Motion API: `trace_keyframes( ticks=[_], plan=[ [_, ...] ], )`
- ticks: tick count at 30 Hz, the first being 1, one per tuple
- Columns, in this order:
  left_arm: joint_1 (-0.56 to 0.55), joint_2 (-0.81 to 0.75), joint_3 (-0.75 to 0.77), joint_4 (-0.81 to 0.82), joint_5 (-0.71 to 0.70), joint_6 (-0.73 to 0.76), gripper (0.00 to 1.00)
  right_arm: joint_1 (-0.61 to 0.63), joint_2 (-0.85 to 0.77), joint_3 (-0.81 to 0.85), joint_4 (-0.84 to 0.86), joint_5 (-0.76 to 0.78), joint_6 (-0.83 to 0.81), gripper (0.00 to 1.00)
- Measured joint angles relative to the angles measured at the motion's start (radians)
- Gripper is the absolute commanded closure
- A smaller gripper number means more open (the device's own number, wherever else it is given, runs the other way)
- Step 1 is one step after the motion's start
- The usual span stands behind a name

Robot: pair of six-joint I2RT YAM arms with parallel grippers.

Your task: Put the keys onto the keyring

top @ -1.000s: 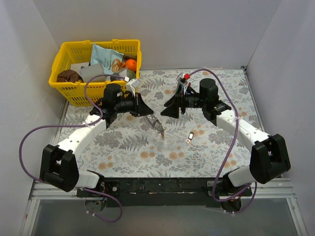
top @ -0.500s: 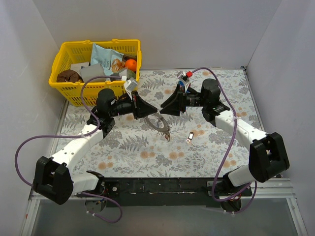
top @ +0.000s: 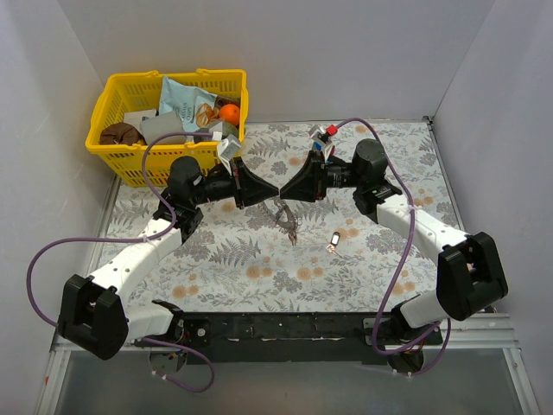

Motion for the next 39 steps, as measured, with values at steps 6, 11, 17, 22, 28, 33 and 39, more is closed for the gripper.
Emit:
trace_keyframes(
  ticks=[6, 11, 17, 22, 28, 33, 39],
  plan=[
    [-0.005, 0.000, -0.002, 0.003, -0.005, 0.000, 1.00, 0.003, 0.012, 0.000, 0.031, -0.014, 0.035, 0.96],
    [-0.006, -0.002, -0.009, -0.007, -0.030, 0.007, 1.00, 0.005, 0.026, 0.000, 0.039, -0.029, 0.057, 0.99],
    [-0.010, -0.009, -0.007, -0.061, -0.035, 0.042, 0.84, 0.011, 0.026, -0.006, 0.004, -0.024, 0.029, 0.99],
    [-0.015, -0.009, 0.017, -0.136, -0.034, 0.099, 0.66, 0.013, 0.026, 0.004, -0.139, -0.006, -0.072, 0.99],
    [-0.015, -0.008, 0.096, -0.224, -0.022, 0.186, 0.48, 0.016, 0.025, 0.048, -0.354, 0.041, -0.224, 0.99],
    [-0.015, 0.005, 0.154, -0.323, 0.041, 0.291, 0.42, 0.016, 0.018, 0.100, -0.523, 0.087, -0.344, 0.99],
    [-0.015, 0.026, 0.186, -0.473, 0.108, 0.435, 0.42, 0.016, 0.014, 0.241, -0.767, 0.143, -0.497, 0.99]
  ],
)
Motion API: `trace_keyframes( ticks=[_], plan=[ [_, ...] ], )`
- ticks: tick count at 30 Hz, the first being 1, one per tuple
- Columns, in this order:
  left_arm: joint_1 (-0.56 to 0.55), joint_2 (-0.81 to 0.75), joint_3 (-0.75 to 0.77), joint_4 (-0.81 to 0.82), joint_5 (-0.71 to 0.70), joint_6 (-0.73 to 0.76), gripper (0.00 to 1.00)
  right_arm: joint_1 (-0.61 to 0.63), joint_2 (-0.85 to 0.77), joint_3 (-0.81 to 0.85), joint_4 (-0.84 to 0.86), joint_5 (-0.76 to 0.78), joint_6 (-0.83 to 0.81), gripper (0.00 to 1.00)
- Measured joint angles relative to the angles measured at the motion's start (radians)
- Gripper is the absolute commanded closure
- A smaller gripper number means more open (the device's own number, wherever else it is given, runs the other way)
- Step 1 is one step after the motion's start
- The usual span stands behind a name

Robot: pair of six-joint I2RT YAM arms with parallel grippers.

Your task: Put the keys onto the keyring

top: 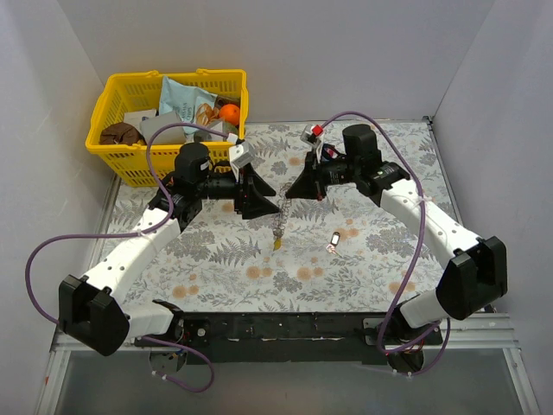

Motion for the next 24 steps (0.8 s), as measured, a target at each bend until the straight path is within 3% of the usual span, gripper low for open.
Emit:
trace_keyframes(
  ticks=[10, 18, 24],
  plan=[
    [-0.001, 0.032, 0.047, -0.071, 0.077, 0.085, 0.47, 0.000, -0.047, 0.070, -0.194, 0.019, -0.154, 0.99],
    [-0.004, 0.056, 0.055, -0.075, 0.111, 0.121, 0.61, 0.001, -0.048, 0.070, -0.229, -0.006, -0.181, 0.99],
    [-0.004, 0.095, 0.071, -0.071, 0.112, 0.124, 0.65, 0.006, -0.048, 0.070, -0.229, -0.028, -0.181, 0.99]
  ],
)
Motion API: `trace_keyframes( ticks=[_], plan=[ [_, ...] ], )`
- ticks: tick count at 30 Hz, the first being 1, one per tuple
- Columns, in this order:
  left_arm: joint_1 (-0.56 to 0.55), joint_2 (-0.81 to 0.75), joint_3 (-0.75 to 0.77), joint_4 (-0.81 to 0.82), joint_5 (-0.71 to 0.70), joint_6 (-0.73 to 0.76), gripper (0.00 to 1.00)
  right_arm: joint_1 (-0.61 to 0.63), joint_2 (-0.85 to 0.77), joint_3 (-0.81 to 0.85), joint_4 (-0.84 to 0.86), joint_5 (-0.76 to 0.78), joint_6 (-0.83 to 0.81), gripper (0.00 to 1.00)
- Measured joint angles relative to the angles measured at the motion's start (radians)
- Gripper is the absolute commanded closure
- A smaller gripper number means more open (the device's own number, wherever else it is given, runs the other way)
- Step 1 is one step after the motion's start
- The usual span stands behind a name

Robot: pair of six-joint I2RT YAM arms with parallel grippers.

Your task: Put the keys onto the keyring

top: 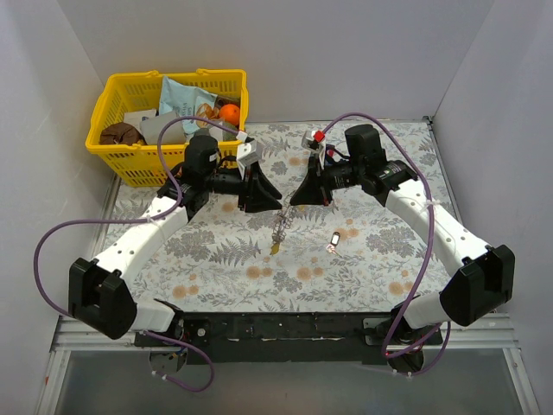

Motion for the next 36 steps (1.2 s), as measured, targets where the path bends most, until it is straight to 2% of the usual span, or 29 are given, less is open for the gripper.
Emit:
trace_keyframes(
  ticks=[5, 26, 30, 36],
  plan=[
    [0.000, 0.036, 0.014, 0.004, -0.003, 0.000, 0.65, 0.001, 0.000, 0.000, 0.000, -0.005, 0.000, 0.99],
    [-0.003, 0.090, 0.032, 0.030, 0.041, -0.023, 0.82, 0.001, 0.000, 0.004, 0.001, -0.008, 0.001, 0.99],
    [-0.008, 0.100, 0.032, 0.031, 0.042, -0.026, 0.89, 0.001, 0.000, 0.004, 0.001, -0.008, 0.001, 0.99],
    [-0.011, 0.101, 0.034, 0.032, 0.042, -0.034, 0.91, 0.001, 0.000, 0.004, 0.001, -0.008, 0.001, 0.99]
  ],
)
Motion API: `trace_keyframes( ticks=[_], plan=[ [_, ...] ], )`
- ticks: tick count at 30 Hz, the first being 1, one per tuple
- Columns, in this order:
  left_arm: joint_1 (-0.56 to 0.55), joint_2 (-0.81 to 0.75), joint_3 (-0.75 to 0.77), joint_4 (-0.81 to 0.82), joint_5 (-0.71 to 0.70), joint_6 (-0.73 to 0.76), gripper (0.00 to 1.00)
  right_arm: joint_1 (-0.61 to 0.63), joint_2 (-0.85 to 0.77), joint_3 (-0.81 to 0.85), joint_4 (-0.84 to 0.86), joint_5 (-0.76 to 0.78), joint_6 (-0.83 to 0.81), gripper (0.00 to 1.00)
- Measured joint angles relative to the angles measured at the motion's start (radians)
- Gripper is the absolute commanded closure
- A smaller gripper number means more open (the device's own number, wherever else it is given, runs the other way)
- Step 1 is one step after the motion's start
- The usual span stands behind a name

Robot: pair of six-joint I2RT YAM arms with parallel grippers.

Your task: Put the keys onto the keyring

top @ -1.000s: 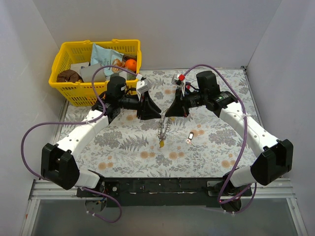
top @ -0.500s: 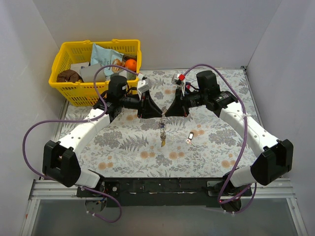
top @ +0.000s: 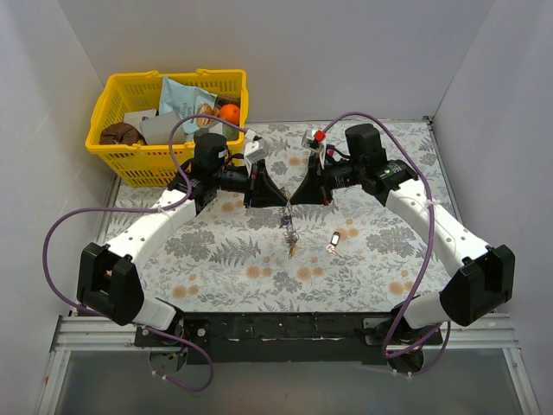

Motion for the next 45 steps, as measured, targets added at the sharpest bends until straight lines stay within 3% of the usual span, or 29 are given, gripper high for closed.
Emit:
trace_keyframes(
  ticks=[10, 13, 15, 23, 27, 28, 31, 34, 45],
  plan=[
    [-0.003, 0.004, 0.000, 0.005, -0.009, -0.021, 0.83, 0.000, 0.000, 0.000, 0.000, -0.001, 0.000, 0.99],
    [-0.004, 0.013, 0.003, 0.011, -0.017, -0.035, 0.88, 0.000, 0.000, 0.000, 0.000, 0.000, 0.000, 0.99],
    [-0.005, 0.019, 0.007, 0.014, -0.020, -0.045, 0.99, 0.000, 0.000, 0.000, 0.000, 0.001, 0.000, 0.99],
    [-0.009, 0.019, 0.009, 0.014, -0.031, -0.054, 1.00, -0.002, 0.000, 0.000, 0.000, 0.006, -0.002, 0.99],
    [-0.010, 0.018, 0.009, 0.016, -0.046, -0.053, 1.00, -0.002, 0.000, 0.000, 0.001, 0.025, 0.000, 0.78],
    [-0.010, 0.017, 0.006, 0.020, -0.053, -0.052, 1.00, -0.001, 0.000, 0.000, 0.003, 0.031, 0.003, 0.63],
    [-0.011, 0.006, -0.014, 0.035, -0.077, -0.052, 1.00, -0.001, -0.002, 0.000, 0.023, 0.050, 0.019, 0.33],
    [-0.012, -0.006, -0.041, 0.053, -0.095, -0.053, 1.00, 0.000, -0.026, -0.019, 0.077, 0.082, 0.042, 0.19],
    [-0.015, -0.106, -0.154, 0.163, -0.173, -0.075, 1.00, -0.082, -0.212, -0.198, 0.370, 0.111, 0.220, 0.10]
  ],
)
